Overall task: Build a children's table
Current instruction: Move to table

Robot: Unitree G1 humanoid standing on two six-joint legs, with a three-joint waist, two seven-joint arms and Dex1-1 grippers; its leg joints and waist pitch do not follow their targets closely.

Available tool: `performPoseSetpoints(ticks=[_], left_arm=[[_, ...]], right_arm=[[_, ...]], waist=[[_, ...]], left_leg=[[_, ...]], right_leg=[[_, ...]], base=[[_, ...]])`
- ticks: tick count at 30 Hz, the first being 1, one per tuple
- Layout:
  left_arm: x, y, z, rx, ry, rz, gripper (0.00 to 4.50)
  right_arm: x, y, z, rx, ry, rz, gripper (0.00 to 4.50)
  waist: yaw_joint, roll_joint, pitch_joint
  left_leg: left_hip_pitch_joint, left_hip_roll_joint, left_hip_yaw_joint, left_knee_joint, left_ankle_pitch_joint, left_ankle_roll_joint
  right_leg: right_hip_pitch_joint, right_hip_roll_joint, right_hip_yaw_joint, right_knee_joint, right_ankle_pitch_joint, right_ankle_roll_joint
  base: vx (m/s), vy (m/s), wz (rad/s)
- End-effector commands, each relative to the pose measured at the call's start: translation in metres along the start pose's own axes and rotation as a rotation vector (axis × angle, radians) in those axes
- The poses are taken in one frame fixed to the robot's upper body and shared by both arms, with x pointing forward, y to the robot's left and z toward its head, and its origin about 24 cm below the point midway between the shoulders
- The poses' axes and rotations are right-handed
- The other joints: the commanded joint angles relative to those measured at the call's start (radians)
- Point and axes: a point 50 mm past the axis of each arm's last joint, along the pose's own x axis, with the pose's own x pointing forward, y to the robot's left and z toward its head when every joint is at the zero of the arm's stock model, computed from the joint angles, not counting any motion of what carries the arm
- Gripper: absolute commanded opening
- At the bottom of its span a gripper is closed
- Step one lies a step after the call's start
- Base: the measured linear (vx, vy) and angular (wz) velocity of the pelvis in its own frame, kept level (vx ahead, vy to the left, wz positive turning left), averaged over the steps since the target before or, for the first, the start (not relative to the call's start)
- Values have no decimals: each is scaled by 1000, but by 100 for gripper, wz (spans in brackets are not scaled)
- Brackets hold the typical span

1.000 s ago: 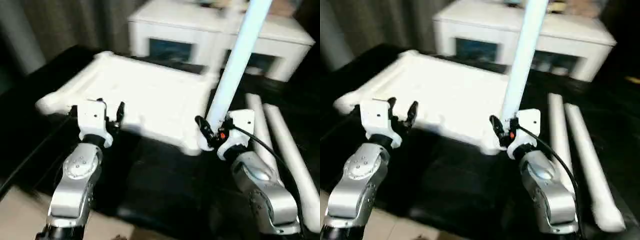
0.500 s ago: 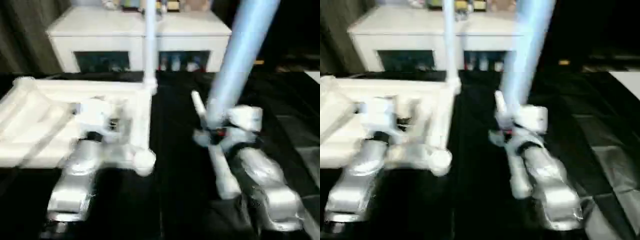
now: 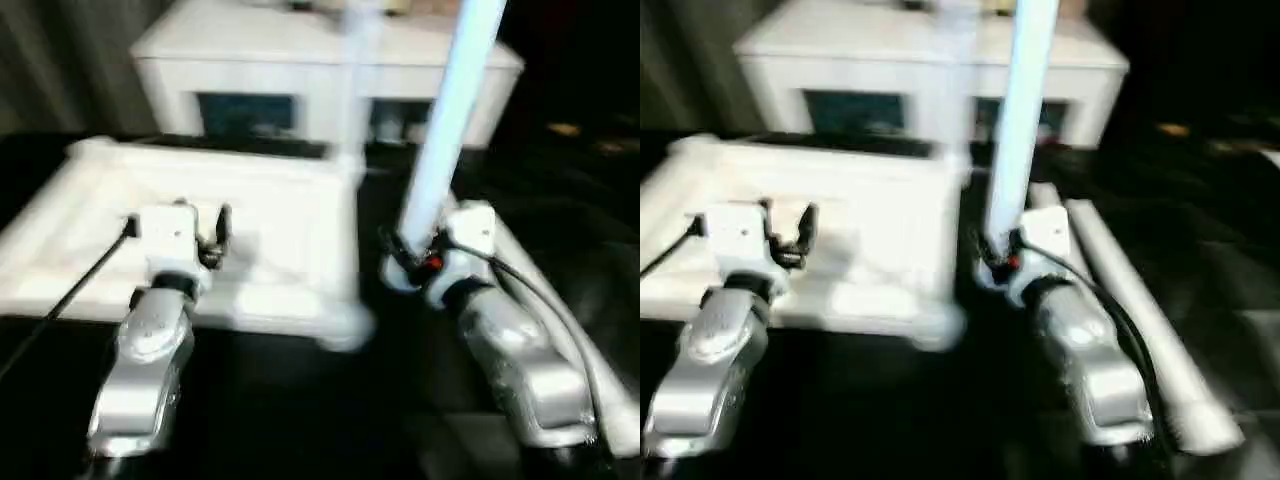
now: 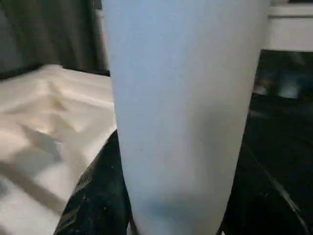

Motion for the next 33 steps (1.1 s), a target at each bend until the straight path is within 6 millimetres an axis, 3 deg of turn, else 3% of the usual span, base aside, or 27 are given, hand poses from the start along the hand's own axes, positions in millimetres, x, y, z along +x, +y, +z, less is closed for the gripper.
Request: performPoseSetpoints(ticks=[1, 3, 4, 5, 6, 7, 8, 9, 11, 14, 17, 18, 19, 20, 21, 22, 23, 24, 25, 26, 27, 28, 29, 30, 31, 32, 33], left_arm=[[1, -8, 5, 9, -26, 14, 318], [2, -7, 5, 15, -20, 36, 318], [2, -9, 6, 38, -13, 18, 318], [3, -15, 10, 103, -29, 18, 318], [3, -18, 9, 102, -27, 7, 318], [3, -20, 8, 92, -24, 3, 318], [4, -21, 7, 88, -19, 9, 318], [4, -22, 6, 79, -10, 21, 318], [5, -23, 7, 75, -10, 24, 318], [6, -26, 8, 75, -11, 26, 318], [8, -28, 11, 89, -26, 32, 318], [9, -27, 12, 88, -29, 38, 318], [10, -27, 12, 88, -29, 39, 318], [10, -27, 12, 93, -25, 42, 318], [12, -29, 12, 102, -33, 44, 318], [13, -32, 14, 77, -37, 24, 318], [13, -34, 15, 36, -39, 2, 318], [13, -37, 18, -27, -39, -22, 318], [13, -37, 18, -38, -39, -17, 318], [13, -37, 19, -41, -40, -11, 318], [13, -36, 18, -26, -30, -13, 318], [13, -36, 18, -26, -30, -13, 318], [13, -35, 17, -20, -24, -12, 318], [13, -30, 13, -8, 9, 16, 318], [13, -27, 11, 4, 18, 32, 318], [13, -27, 12, 4, 2, 26, 318], [13, -27, 13, 6, -6, 15, 318]], right_arm=[[-2, -11, 5, -36, -21, -44, 189], [-1, -12, 5, -32, -25, -47, 189], [-1, -12, 6, -21, -31, -51, 189], [0, -15, 7, -7, -40, -64, 189], [0, -16, 7, -5, -40, -75, 189], [0, -17, 6, -5, -38, -82, 189], [0, -18, 6, -11, -36, -86, 189], [-2, -18, 6, -12, -35, -86, 189], [-3, -19, 5, -12, -35, -88, 189], [-5, -22, 3, -17, -27, -102, 189], [-5, -23, 5, -15, -36, -110, 189], [-4, -23, 6, -7, -40, -110, 189], [-4, -22, 6, -5, -41, -110, 189], [-4, -23, 6, -17, -41, -116, 189], [-6, -25, 4, -20, -31, -135, 189], [-7, -26, 4, -32, -21, -137, 189], [-7, -27, 4, -45, -13, -138, 189], [-7, -27, 4, -80, -7, -144, 189], [-7, -27, 4, -88, -6, -145, 189], [-8, -27, 4, -91, -6, -145, 189], [-7, -26, 4, -85, -5, -138, 189], [-7, -26, 4, -85, -5, -138, 189], [-7, -26, 5, -78, -10, -135, 189], [-6, -22, 6, -41, -27, -116, 189], [-6, -21, 6, -23, -33, -104, 189], [-6, -19, 6, -24, -34, -88, 189], [-6, -16, 6, -27, -34, -69, 189]], waist=[[-32, -2, -48], [-27, -33, -48], [0, -63, -37], [1, -69, -39], [-26, -12, -20], [-51, 32, -33], [-57, 67, -45], [-77, 53, -53], [-65, 64, -58], [-64, 61, -66], [-53, 15, -65], [-58, -8, -54], [-52, -29, -62], [-39, -36, -61], [-24, -60, -59], [-27, -65, -36], [-37, -72, -33], [-62, -53, -66], [-54, -34, -64], [-70, -4, -61], [-69, 33, -81], [-140, 28, -91], [-164, 8, -96], [-89, -56, -77], [-85, -85, -73], [-64, -69, -58], [-42, -66, -59]], left_leg=[[76, 125, -49, -192, -188, 234], [57, 134, -53, -228, -414, 35], [50, 102, -26, -141, -536, -180], [70, 60, -72, 57, -364, -192], [9, 93, -157, 131, -105, -201], [12, 126, -192, -42, -203, -308], [63, 214, -274, -142, -439, -374], [30, 219, -269, -168, -551, -414], [43, 184, -259, -164, -549, -342], [53, 124, -249, -202, -547, -256], [58, 117, -289, -252, -619, -141], [20, 74, -265, -237, -584, -107], [7, 31, -228, -185, -540, -113], [7, -14, -167, -61, -448, -110], [-22, -31, -32, 170, -233, -22], [-55, -27, -19, 195, -190, -1], [-62, -12, 10, 227, -159, -12], [-52, 28, 29, 139, -184, 11], [-41, 45, 21, 84, -169, 34], [-29, 102, -31, -6, -176, 70], [-9, 166, -108, -65, -161, 122], [80, 301, -256, -113, -69, 366], [137, 248, -262, -81, 95, 419], [6, -1, -136, 75, 126, 257], [-38, 10, -96, 124, -94, 105], [-30, 14, -97, 119, -92, 42], [-17, 3, -86, 98, -87, -48]], right_leg=[[-24, 35, -40, 13, -66, 74], [12, -11, 6, -56, -42, 28], [-15, -146, 89, -167, -184, -86], [-29, -276, 152, -273, -272, -138], [60, -283, 107, -254, -353, -158], [67, -35, -55, -183, -367, -80], [6, 12, -11, -30, -188, -5], [-17, 24, -11, 37, -38, 60], [-49, 42, 1, 47, -66, 48], [-6, 56, -2, -12, -67, -8], [38, 19, 67, -87, -99, -86], [61, -16, 90, -169, -164, -204], [72, -43, 97, -234, -248, -289], [61, -81, 107, -301, -352, -391], [88, -97, 110, -334, -456, -444], [87, -85, 103, -321, -460, -386], [84, -139, -38, -335, -523, -177], [161, -181, -101, -326, -416, -46], [173, -179, -119, -335, -337, 24], [197, -159, -171, -328, -168, 182], [214, -137, -160, -264, -9, 211], [33, -138, 33, -29, 114, 173], [-38, -142, 116, -19, 104, 105], [4, -204, 188, -156, 295, 136], [75, -211, 244, -201, 536, 178], [67, -212, 201, -201, 536, 195], [75, -160, 169, -197, 492, 194]], base=[[-111, 237, -5], [-123, 210, -7], [-132, 159, 9], [-132, 159, 9], [-60, 168, -38], [-58, 230, -39], [-58, 230, -39], [-120, 217, 6], [-118, 100, -10], [-139, 1, -25], [-139, -127, -25], [-139, -230, -23], [-143, -275, -13], [-143, -275, -13], [-110, -283, -16], [-74, -282, -14], [-74, -282, -14], [-53, -215, 7], [-19, -75, 7], [-48, -138, 30], [-34, -154, 46], [-20, -236, 72], [9, -174, 49], [-5, -68, 78], [-59, -33, 44], [-59, -33, 44], [-73, -71, -11]])
